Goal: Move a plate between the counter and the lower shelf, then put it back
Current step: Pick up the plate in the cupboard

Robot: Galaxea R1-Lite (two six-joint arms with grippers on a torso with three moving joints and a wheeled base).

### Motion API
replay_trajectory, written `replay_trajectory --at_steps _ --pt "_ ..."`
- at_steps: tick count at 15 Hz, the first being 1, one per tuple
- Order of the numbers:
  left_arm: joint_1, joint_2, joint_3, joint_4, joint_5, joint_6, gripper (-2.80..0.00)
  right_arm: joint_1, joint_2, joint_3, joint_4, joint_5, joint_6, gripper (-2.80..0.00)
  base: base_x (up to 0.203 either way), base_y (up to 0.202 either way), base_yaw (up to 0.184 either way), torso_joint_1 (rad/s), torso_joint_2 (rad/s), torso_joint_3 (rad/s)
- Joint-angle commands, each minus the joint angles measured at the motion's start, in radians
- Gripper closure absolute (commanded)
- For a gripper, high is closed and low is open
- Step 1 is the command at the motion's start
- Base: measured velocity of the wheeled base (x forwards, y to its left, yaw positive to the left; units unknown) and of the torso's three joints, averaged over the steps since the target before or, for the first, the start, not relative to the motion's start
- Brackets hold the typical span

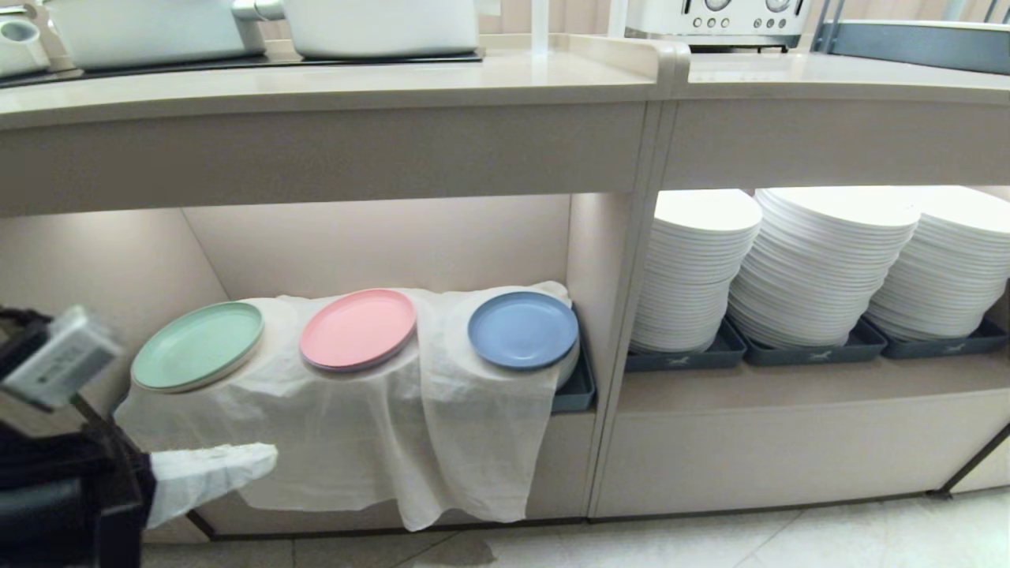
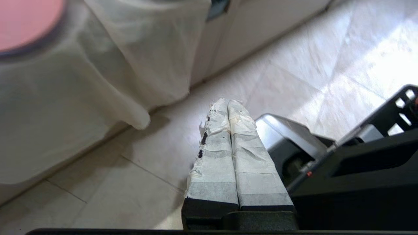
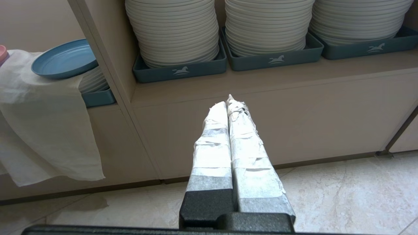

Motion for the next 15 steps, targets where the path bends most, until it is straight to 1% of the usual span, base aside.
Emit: replay_trajectory --at_steps 1,3,4,5,6,8,10,13,15 --pt "-0.047 0.211 -0.025 -0.026 -0.001 0.001 0.0 0.0 0.0 0.0 0.0 0.0 0.0 0.0 0.0 0.0 0.0 0.0 0.0 0.0" --pt "-0.078 0.354 -0.036 -0.115 0.012 -0.008 0.0 0.0 0.0 0.0 0.0 0.0 0.0 0.0 0.0 0.0 0.0 0.0 0.0 0.0" --pt "-0.095 0.428 -0.04 -0.167 0.035 -0.024 0.0 0.0 0.0 0.0 0.0 0.0 0.0 0.0 0.0 0.0 0.0 0.0 0.0 0.0" --pt "-0.119 0.497 -0.047 -0.215 0.068 -0.056 0.0 0.001 0.0 0.0 0.0 0.0 0.0 0.0 0.0 0.0 0.0 0.0 0.0 0.0" --pt "-0.146 0.554 -0.058 -0.251 0.103 -0.105 0.0 0.0 0.0 0.0 0.0 0.0 0.0 0.0 0.0 0.0 0.0 0.0 0.0 0.0" --pt "-0.198 0.658 -0.088 -0.29 0.18 -0.227 0.0 0.0 0.0 0.0 0.0 0.0 0.0 0.0 0.0 0.0 0.0 0.0 0.0 0.0" --pt "-0.228 0.736 -0.119 -0.301 0.26 -0.306 0.0 0.0 0.0 0.0 0.0 0.0 0.0 0.0 0.0 0.0 0.0 0.0 0.0 0.0" --pt "-0.258 0.82 -0.222 -0.301 0.33 -0.448 0.0 0.0 0.0 0.0 0.0 0.0 0.0 0.0 0.0 0.0 0.0 0.0 0.0 0.0" --pt "-0.282 0.878 -0.289 -0.297 0.397 -0.52 0.0 0.0 0.0 0.0 0.0 0.0 0.0 0.0 0.0 0.0 0.0 0.0 0.0 0.0"
